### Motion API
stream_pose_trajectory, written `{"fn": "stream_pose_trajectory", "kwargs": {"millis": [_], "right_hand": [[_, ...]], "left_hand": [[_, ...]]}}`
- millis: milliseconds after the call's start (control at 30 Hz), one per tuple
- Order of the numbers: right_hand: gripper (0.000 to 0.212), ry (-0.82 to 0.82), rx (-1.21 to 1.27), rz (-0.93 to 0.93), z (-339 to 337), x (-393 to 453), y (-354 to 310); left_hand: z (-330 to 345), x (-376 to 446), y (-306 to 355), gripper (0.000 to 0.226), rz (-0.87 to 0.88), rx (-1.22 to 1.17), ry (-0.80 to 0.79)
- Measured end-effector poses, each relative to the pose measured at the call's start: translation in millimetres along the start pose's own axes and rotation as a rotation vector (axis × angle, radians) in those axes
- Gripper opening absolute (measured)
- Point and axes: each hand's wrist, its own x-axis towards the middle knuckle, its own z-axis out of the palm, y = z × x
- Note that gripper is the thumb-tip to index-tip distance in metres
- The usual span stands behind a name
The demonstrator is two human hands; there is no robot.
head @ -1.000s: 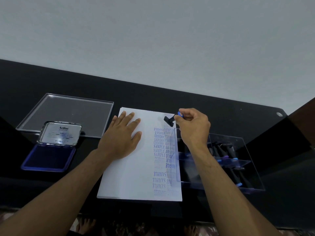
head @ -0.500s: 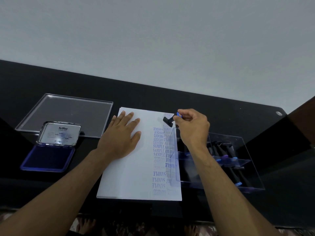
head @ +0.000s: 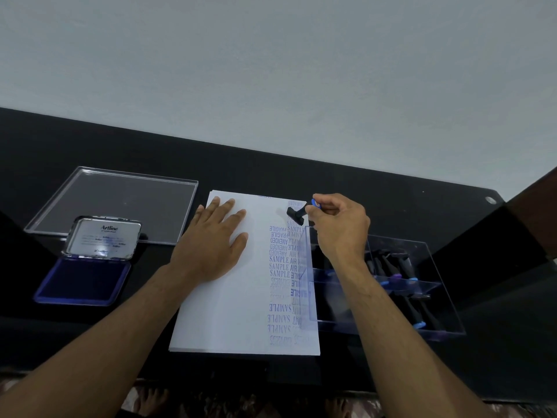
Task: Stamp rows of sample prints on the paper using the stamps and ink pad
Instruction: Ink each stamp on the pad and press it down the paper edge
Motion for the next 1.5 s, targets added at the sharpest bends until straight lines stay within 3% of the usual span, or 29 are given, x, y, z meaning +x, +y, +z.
{"fn": "stream_pose_trajectory", "kwargs": {"millis": [233, 433, 767, 1033, 1500], "right_hand": [[0.018, 0.002, -0.017, -0.006, -1, -3, -3], [0.018, -0.049, -0.016, -0.038, 10, -15, -19], [0.017, -0.242, -0.040, -0.154, 86, -77, -68], [0.022, -0.422, -0.112, -0.354, 138, -136, -105], [0.025, -0.635, -0.341, -0.538, 174, -183, -139]], "left_hand": [[-4, 1, 2, 0.085, -0.008, -0.009, -0.015], [-18, -15, 2, 0.071, 0.000, -0.073, 0.061], [-70, -86, -57, 0.070, -0.107, -0.018, 0.120], [-89, -157, -114, 0.067, -0.241, 0.051, 0.164], [-91, -207, -154, 0.075, -0.332, 0.023, 0.179]]}}
